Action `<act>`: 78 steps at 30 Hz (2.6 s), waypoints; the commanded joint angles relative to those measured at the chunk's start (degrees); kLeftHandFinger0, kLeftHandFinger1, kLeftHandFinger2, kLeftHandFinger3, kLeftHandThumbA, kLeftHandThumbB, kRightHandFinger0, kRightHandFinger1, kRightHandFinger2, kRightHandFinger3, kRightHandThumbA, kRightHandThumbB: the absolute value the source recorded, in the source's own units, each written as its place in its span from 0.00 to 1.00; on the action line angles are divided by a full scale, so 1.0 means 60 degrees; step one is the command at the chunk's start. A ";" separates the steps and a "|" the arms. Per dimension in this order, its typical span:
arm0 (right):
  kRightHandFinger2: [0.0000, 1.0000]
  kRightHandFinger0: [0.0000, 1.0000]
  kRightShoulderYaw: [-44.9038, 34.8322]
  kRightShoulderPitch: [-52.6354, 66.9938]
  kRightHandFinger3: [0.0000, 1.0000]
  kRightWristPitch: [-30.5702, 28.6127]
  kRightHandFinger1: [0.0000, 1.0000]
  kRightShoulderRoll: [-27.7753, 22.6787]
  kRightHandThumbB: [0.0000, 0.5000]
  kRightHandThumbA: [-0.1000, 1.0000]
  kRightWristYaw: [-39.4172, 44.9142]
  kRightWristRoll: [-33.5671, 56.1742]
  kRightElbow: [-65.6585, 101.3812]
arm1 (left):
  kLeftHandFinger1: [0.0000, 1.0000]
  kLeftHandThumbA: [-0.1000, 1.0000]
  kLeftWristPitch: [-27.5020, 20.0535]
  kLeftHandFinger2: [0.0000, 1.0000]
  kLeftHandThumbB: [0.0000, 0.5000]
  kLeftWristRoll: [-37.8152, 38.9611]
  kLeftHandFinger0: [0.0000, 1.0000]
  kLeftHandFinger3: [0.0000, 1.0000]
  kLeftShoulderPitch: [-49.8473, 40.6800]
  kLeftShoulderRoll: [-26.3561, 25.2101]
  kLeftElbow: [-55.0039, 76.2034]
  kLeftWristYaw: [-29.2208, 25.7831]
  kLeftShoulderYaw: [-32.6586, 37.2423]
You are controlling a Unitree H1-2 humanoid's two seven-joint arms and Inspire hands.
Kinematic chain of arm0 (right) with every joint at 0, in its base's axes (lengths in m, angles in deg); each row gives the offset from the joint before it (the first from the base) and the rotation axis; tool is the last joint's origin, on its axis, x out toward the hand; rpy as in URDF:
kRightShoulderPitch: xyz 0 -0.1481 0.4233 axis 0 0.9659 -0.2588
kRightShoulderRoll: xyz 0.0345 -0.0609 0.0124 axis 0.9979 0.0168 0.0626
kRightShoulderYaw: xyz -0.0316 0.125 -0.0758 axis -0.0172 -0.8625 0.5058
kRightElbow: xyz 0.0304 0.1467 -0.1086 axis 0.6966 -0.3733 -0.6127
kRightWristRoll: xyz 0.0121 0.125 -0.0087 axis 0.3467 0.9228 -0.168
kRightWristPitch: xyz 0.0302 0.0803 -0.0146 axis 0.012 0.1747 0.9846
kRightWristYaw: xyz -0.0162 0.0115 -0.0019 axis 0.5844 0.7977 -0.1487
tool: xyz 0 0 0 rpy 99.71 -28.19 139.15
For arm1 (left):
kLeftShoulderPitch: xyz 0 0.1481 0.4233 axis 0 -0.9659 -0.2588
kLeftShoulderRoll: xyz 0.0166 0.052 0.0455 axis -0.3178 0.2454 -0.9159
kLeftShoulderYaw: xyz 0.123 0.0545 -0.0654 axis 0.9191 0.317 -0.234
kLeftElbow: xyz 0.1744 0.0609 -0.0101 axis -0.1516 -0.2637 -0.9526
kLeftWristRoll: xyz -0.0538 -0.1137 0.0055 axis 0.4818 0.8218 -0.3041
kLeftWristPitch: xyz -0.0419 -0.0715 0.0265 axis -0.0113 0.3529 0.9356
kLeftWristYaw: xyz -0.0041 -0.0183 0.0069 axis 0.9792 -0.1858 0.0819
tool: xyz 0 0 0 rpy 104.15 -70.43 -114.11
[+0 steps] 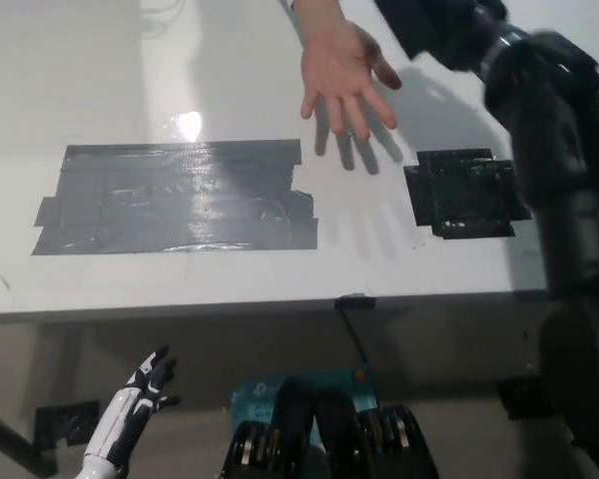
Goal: A stapler is kept on the black spot marked on the desk infront of the robot. The robot picks up the stapler using its right hand and passes it to a person
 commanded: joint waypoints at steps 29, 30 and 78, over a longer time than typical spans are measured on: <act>1.00 1.00 0.6124 -0.1614 1.00 -0.4103 1.00 -0.0404 0.99 0.81 -0.0260 -0.5046 -0.3452 | 0.96 0.93 -0.0011 0.95 0.81 0.0039 0.81 1.00 0.0171 -0.0178 0.0461 0.0241 0.0013; 1.00 1.00 0.6017 -0.1646 1.00 -0.4075 1.00 -0.0506 1.00 0.82 -0.0180 -0.4955 -0.3219 | 0.96 0.93 -0.0019 0.95 0.80 0.0034 0.82 1.00 0.0188 -0.0163 0.0440 0.0241 0.0022; 1.00 1.00 0.3010 1.2570 1.00 -0.5097 1.00 -0.1284 0.45 0.79 -0.1326 -0.4387 1.5698 | 1.00 0.99 -0.0100 1.00 0.85 -0.0015 0.93 1.00 0.1578 -0.0026 -0.0433 0.0236 0.0000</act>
